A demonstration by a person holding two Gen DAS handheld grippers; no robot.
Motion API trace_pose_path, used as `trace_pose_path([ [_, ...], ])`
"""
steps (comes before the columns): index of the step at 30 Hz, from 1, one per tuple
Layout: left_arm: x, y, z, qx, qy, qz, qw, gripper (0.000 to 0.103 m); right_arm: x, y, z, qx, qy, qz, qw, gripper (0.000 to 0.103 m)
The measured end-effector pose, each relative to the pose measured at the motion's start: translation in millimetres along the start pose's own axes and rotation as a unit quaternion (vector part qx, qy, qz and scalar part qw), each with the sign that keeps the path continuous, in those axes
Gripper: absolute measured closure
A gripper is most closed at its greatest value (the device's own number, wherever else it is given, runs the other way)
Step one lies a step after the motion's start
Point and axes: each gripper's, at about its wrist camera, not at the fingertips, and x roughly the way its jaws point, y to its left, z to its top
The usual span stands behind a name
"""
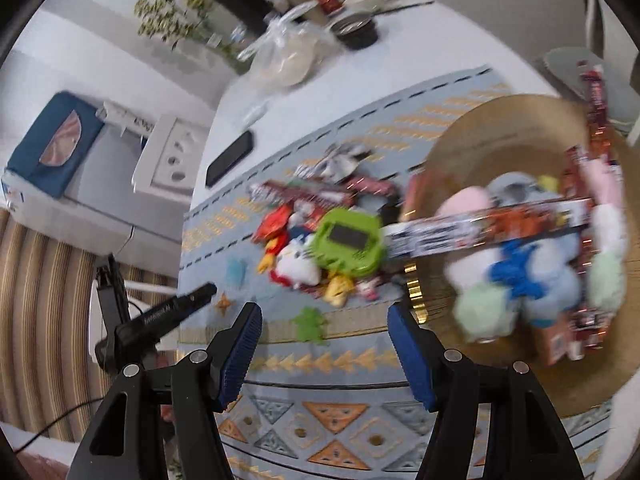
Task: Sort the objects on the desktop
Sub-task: 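Grasp the translucent blue figure with the left gripper while the right grasps the green figure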
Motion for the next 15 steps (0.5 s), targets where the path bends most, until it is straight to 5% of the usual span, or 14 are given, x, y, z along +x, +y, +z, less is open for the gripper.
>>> trace_pose_path([
  [9, 22, 10, 22, 0.080, -0.004, 0.028, 0.9964, 0.070, 48, 48, -12, -0.027, 0.032, 0.001, 0.999, 0.039],
  [15, 48, 7, 25, 0.109, 0.021, 0.023, 0.9936, 0.070, 84, 60, -29, -0.059, 0.059, -0.050, 0.995, 0.039],
])
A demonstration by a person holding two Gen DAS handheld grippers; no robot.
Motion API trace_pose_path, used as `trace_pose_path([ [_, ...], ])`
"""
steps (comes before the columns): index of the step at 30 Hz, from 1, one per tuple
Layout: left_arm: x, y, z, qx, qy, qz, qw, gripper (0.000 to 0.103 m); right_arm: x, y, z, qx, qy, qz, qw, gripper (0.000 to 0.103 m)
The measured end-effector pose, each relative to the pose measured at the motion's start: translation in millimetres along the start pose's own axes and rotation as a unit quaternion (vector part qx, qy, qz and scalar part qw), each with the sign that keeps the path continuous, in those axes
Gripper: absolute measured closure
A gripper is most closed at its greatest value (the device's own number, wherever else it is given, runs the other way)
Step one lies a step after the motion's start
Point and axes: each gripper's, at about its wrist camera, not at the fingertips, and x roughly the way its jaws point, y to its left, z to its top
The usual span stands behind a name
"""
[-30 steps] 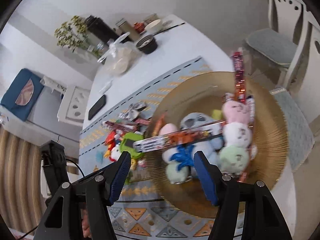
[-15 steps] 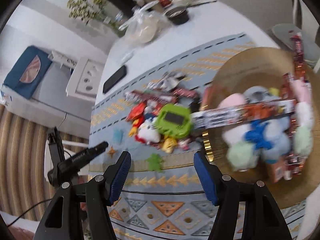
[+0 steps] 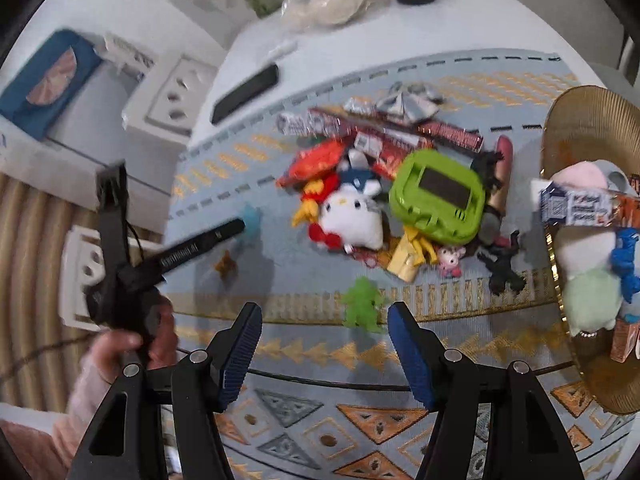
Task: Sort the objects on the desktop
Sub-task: 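Grasp the translucent blue figure with the left gripper while the right grasps the green figure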
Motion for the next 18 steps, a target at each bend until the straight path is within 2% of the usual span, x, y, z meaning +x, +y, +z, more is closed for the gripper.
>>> trace_pose_path([
  [2, 3, -3, -1, 0.012, -0.002, 0.006, 0.9999, 0.069, 13, 2, -6, -0.017, 0.005, -0.030, 0.999, 0.039],
  [4, 8, -6, -3, 0.027, -0.003, 0.010, 0.9996, 0.064, 26, 2, -10, -0.034, 0.011, -0.058, 0.998, 0.039],
  [6, 8, -11, -4, 0.043, -0.014, 0.015, 0.9989, 0.050, 40, 1, -14, -0.041, 0.024, -0.072, 0.996, 0.039],
  [8, 10, -17, -5, 0.059, -0.020, 0.012, 0.9980, 0.041, 50, 0, -16, -0.047, 0.023, -0.080, 0.995, 0.039],
  [9, 11, -19, -6, 0.063, -0.025, 0.015, 0.9976, 0.039, 55, 2, -16, -0.052, 0.023, -0.090, 0.994, 0.039],
  [12, 13, -27, -9, 0.080, -0.046, 0.038, 0.9950, 0.039, 71, 10, -16, -0.084, 0.027, -0.142, 0.986, 0.039],
  [16, 14, -32, -12, 0.097, -0.069, 0.053, 0.9915, 0.040, 84, 20, -17, -0.121, 0.016, -0.187, 0.975, 0.040],
  [18, 15, -33, -12, 0.108, -0.078, 0.073, 0.9884, 0.066, 90, 21, -17, -0.127, 0.019, -0.194, 0.973, 0.056],
])
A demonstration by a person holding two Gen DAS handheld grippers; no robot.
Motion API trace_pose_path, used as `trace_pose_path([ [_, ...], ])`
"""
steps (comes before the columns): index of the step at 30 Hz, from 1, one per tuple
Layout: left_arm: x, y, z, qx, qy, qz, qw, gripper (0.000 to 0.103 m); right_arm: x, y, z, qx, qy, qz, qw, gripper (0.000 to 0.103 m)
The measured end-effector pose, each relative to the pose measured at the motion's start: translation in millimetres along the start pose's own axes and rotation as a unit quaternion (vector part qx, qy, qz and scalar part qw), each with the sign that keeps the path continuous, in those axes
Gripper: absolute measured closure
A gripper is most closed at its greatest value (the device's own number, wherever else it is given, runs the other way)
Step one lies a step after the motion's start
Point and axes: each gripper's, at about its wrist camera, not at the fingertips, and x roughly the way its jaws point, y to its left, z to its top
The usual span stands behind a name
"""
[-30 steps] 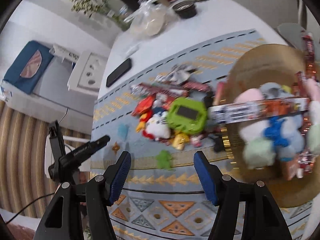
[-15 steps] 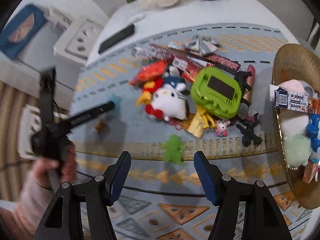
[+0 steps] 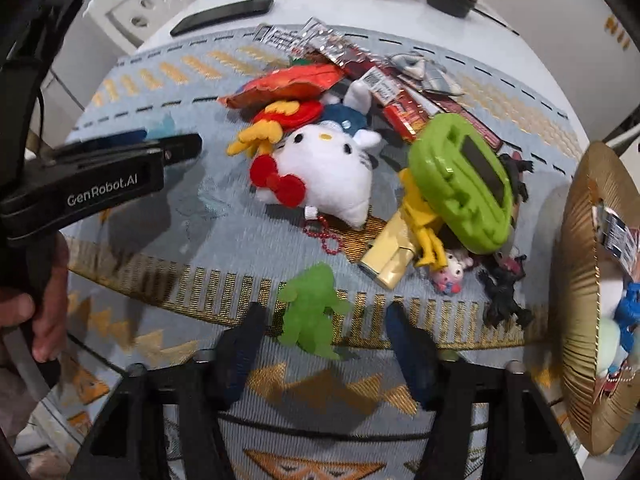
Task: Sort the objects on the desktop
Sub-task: 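Grasp the translucent blue figure with the left gripper while the right grasps the green figure, then carry both translucent figures to the gold plate and release them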
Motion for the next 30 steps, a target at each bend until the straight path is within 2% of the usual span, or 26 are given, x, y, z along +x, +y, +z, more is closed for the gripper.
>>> trace_pose_path([
  [1, 0, 0, 0, 0.009, -0.001, 0.010, 0.9999, 0.069, 0, 0, 0, 0.001, -0.005, 0.004, 1.000, 0.058],
  [2, -1, 2, 1, 0.009, -0.001, 0.007, 0.9999, 0.069, -1, 1, 0, -0.001, -0.008, 0.005, 1.000, 0.066],
  [3, -1, 6, 1, 0.002, 0.000, -0.001, 1.0000, 0.070, -2, 3, 0, -0.005, -0.009, 0.005, 1.000, 0.069],
  [6, -4, 13, 2, -0.012, 0.003, -0.009, 0.9999, 0.070, -4, 7, 1, -0.023, -0.012, -0.004, 1.000, 0.070],
  [12, -16, 5, 6, -0.010, -0.002, -0.021, 0.9997, 0.070, -19, 7, -3, -0.021, -0.024, 0.015, 0.999, 0.070],
  [23, -64, -18, 14, -0.013, -0.044, -0.051, 0.9976, 0.070, -64, 14, -5, -0.013, -0.065, 0.053, 0.996, 0.070],
  [26, -77, -27, 16, -0.015, -0.049, -0.065, 0.9965, 0.070, -77, 7, -11, 0.000, -0.071, 0.074, 0.995, 0.070],
  [30, -94, -43, 21, -0.017, -0.062, -0.086, 0.9943, 0.070, -99, -11, -19, 0.015, -0.095, 0.082, 0.992, 0.070],
])
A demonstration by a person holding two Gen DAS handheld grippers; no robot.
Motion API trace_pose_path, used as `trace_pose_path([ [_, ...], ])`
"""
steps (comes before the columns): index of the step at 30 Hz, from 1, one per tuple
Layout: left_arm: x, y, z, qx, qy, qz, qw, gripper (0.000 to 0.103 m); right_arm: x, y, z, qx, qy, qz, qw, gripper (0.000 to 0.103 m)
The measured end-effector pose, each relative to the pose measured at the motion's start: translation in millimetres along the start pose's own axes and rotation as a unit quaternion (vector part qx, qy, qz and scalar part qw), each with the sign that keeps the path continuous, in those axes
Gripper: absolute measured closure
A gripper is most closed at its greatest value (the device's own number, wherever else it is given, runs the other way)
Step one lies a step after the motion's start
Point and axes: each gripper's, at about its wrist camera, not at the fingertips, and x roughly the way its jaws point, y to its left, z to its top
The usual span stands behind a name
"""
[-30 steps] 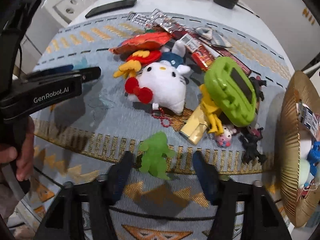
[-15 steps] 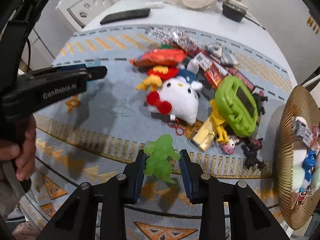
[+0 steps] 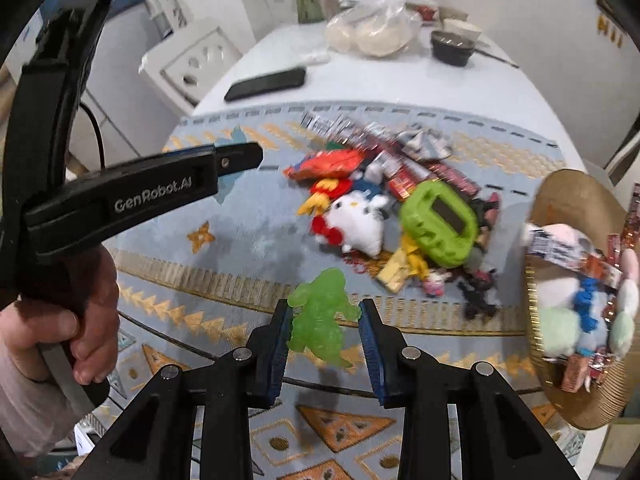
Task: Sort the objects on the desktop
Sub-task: 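Carry both translucent figures to the gold plate and release them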
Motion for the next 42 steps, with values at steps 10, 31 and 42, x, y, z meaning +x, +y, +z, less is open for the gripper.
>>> trace_pose_path([
  [10, -14, -72, 24, 0.020, -0.027, -0.062, 0.9975, 0.070, -68, -102, -3, 0.108, -0.052, -0.016, 0.993, 0.070],
  [31, 89, -239, 74, 0.039, 0.041, -0.163, 0.9850, 0.056, -115, -269, -13, 0.233, -0.087, -0.036, 0.968, 0.065],
  [42, 89, -212, 60, -0.022, 0.072, -0.173, 0.9820, 0.056, -114, -292, -22, 0.250, -0.082, -0.007, 0.965, 0.046],
])
